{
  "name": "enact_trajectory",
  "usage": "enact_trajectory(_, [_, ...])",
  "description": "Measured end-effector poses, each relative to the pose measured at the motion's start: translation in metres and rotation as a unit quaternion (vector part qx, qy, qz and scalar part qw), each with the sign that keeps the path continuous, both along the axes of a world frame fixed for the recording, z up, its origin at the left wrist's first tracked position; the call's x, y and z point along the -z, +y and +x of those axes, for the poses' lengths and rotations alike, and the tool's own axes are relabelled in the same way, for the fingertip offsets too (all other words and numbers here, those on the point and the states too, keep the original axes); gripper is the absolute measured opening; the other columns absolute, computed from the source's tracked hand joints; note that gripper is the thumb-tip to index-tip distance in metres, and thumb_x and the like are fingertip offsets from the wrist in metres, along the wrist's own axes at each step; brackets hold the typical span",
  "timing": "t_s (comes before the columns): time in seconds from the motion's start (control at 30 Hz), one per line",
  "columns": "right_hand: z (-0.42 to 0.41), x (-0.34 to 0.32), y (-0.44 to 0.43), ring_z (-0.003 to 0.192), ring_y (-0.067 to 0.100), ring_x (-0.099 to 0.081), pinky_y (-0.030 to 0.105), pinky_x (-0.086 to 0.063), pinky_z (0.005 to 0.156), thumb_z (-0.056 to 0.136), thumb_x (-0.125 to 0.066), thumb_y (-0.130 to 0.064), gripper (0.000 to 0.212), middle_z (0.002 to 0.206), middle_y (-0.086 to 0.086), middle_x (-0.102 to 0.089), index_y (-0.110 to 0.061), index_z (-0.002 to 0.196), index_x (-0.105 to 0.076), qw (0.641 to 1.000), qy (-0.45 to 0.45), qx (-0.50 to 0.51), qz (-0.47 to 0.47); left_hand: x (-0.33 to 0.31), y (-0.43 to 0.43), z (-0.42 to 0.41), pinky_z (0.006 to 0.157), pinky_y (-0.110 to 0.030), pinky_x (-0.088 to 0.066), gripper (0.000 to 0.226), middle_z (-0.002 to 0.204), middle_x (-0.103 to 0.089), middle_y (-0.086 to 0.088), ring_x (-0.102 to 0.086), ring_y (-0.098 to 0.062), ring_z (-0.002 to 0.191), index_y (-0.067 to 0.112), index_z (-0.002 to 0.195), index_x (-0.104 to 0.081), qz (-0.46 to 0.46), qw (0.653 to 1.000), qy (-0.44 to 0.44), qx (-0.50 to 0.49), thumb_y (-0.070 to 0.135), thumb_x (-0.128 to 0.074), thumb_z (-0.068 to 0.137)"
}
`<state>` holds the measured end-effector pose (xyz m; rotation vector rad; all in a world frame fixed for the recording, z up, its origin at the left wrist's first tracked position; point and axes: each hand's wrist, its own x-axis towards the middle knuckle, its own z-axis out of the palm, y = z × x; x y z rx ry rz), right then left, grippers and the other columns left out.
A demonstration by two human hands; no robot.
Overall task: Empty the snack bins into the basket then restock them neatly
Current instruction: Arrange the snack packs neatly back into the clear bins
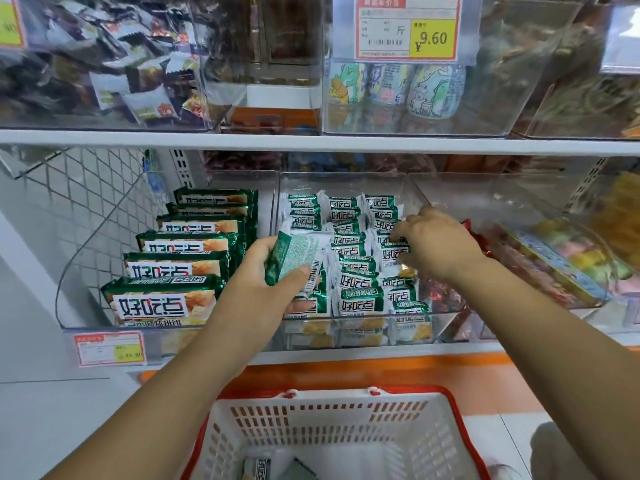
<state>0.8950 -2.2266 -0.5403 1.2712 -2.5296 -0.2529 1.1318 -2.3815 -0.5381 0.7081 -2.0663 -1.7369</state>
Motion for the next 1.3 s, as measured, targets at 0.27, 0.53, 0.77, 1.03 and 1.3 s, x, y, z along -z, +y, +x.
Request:
enact_trajectory(0.27, [0.056,-0.031,0.021,0.088,0.004,-0.061,0.025,-0.05,0.083,0.09,-0.063,-0.034,0.026,0.096,-0.013,-0.066,-0.03,0.116,-0.063,0.89,-0.325,0.001,-0.32,-0.01,0.016,0.006,0.085,-0.042,-0.059,0.036,0.11,-0.067,0.013,-0.074,-0.013,0.077,0.053,0.109,-0.055,0.003,0.999,0.015,0.031,0.028,-0.07,0.088])
enact_trajectory(0.53, [0.144,-0.033,0.021,0.078,0.023,-0.073,0.03,-0.057,0.061,0.076,-0.068,-0.045,0.04,0.105,0.015,-0.062,-0.026,0.111,-0.065,0.697,-0.567,0.008,-0.439,-0.012,0.034,0.01,0.071,0.004,-0.038,0.04,0.109,-0.054,0.034,-0.048,0.024,0.096,0.066,0.109,-0.045,-0.187,0.976,0.005,0.11,0.039,-0.066,0.089])
enact_trajectory(0.77, [0.138,-0.024,0.037,0.084,0.013,-0.069,0.021,-0.053,0.073,0.088,-0.064,-0.005,0.026,0.105,0.002,-0.071,-0.015,0.112,-0.067,0.621,-0.65,0.011,-0.438,-0.002,0.033,0.015,0.093,-0.016,-0.048,0.047,0.132,-0.053,0.027,-0.052,0.009,0.116,0.048,0.134,-0.049,-0.092,0.983,0.0,0.161,0.057,-0.047,0.088])
enact_trajectory(1.03, [0.14,-0.023,0.033,0.097,0.023,-0.068,0.036,-0.053,0.093,0.081,-0.069,-0.014,0.049,0.116,0.01,-0.066,-0.027,0.127,-0.058,0.567,-0.696,-0.012,-0.441,0.001,0.026,0.006,0.084,-0.043,-0.06,0.033,0.125,-0.065,0.002,-0.071,-0.018,0.095,0.047,0.105,-0.06,0.009,0.993,0.014,0.121,0.02,-0.071,0.089])
enact_trajectory(1.3, [0.127,-0.032,0.034,0.072,0.009,-0.054,0.034,-0.052,0.07,0.078,-0.077,-0.017,0.042,0.093,0.004,-0.054,-0.034,0.112,-0.059,0.765,-0.554,-0.02,-0.327,-0.002,0.027,0.009,0.081,-0.024,-0.056,0.043,0.109,-0.058,0.028,-0.063,0.008,0.092,0.058,0.106,-0.056,-0.141,0.985,0.008,0.103,0.033,-0.079,0.08])
